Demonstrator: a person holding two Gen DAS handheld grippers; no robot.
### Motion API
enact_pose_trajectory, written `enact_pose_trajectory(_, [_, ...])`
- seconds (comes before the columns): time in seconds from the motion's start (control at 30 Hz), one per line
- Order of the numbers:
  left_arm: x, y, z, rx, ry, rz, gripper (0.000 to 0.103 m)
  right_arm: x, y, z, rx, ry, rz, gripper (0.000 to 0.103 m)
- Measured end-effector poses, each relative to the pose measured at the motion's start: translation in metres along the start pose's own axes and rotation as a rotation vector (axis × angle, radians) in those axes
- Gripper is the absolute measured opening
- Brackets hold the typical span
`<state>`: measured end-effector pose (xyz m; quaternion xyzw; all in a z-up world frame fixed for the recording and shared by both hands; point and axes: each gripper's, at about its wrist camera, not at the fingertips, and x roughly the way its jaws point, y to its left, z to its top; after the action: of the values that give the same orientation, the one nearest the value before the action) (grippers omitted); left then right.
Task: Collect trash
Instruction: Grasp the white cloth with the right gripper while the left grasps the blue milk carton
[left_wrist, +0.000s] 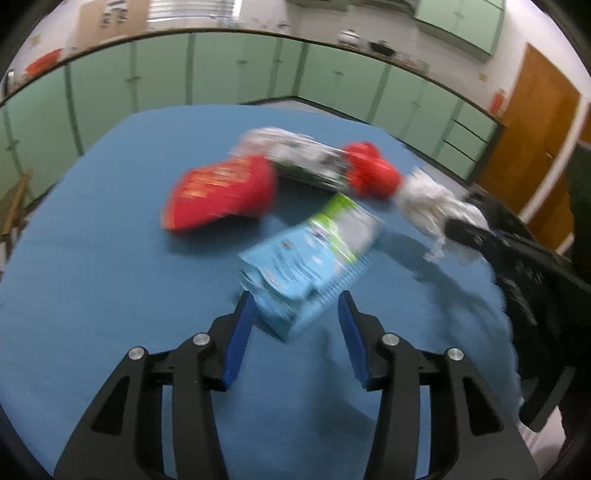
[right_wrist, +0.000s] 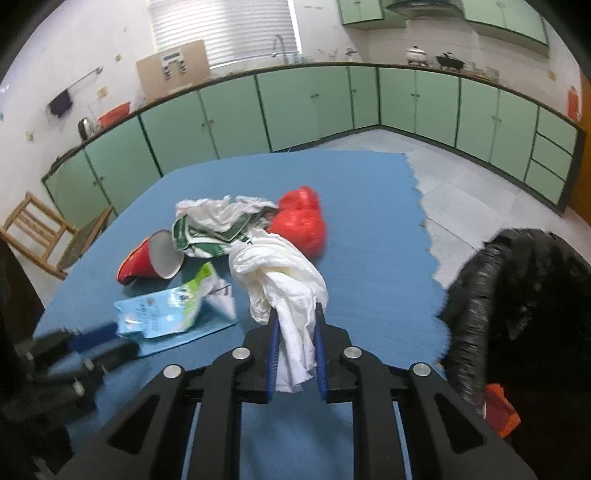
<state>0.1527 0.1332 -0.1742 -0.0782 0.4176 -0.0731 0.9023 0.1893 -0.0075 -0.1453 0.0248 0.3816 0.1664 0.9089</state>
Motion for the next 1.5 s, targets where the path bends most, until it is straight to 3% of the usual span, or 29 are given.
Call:
enact_pose_trajectory(0.1, [0.002, -0.020, -0.002, 0.059, -0.001, -0.041, 0.054, -0.009, -0.009, -0.001, 0.017, -0.009, -0.012, 0.016])
enact_pose_trajectory(0.4, [0.000, -0.012, 0.012, 0.104, -0.059, 0.079, 0.075, -0.012, -0.014, -0.012, 0.023, 0.006, -0.018, 0.016])
enact_pose_trajectory(0.63, [0.030, -0.001, 0.017, 0.121, 0.026, 0.043, 0.078, -0.010, -0.014, -0.013, 0.024, 0.011, -0.016, 0.016])
enact_pose_trajectory(0.73, [0.038, -0.002, 0.017, 0.112, 0.038, 0.040, 0.075, -0.010, -0.015, -0.013, 0.031, 0.012, -0.020, 0.016])
enact_pose_trajectory(0.87, [0.041, -0.006, 0.020, 0.105, 0.033, 0.032, 0.055, -0.009, -0.016, -0.014, 0.033, 0.014, -0.020, 0.016])
enact_pose_trajectory(0.97, [0.040, -0.012, 0.018, 0.108, 0.032, 0.017, 0.048, -0.009, -0.014, -0.014, 0.032, 0.016, -0.018, 0.016])
enact_pose_trajectory(1.1, [0.038, -0.022, 0.012, 0.092, 0.038, 0.000, 0.045, -0.010, -0.014, -0.014, 0.030, 0.011, -0.015, 0.016])
enact_pose_trajectory(1.2, [0.041, -0.029, 0.010, 0.118, 0.039, 0.009, 0.051, -0.011, -0.016, -0.014, 0.035, 0.010, -0.017, 0.016])
enact_pose_trajectory(1.33, [0.044, -0.030, 0.012, 0.109, 0.035, 0.009, 0.044, -0.014, -0.019, -0.015, 0.039, 0.010, -0.020, 0.016])
enact_pose_trajectory(1.5, [0.040, -0.033, 0.014, 0.096, 0.013, 0.017, 0.043, -0.019, -0.021, -0.013, 0.046, 0.003, -0.027, 0.016])
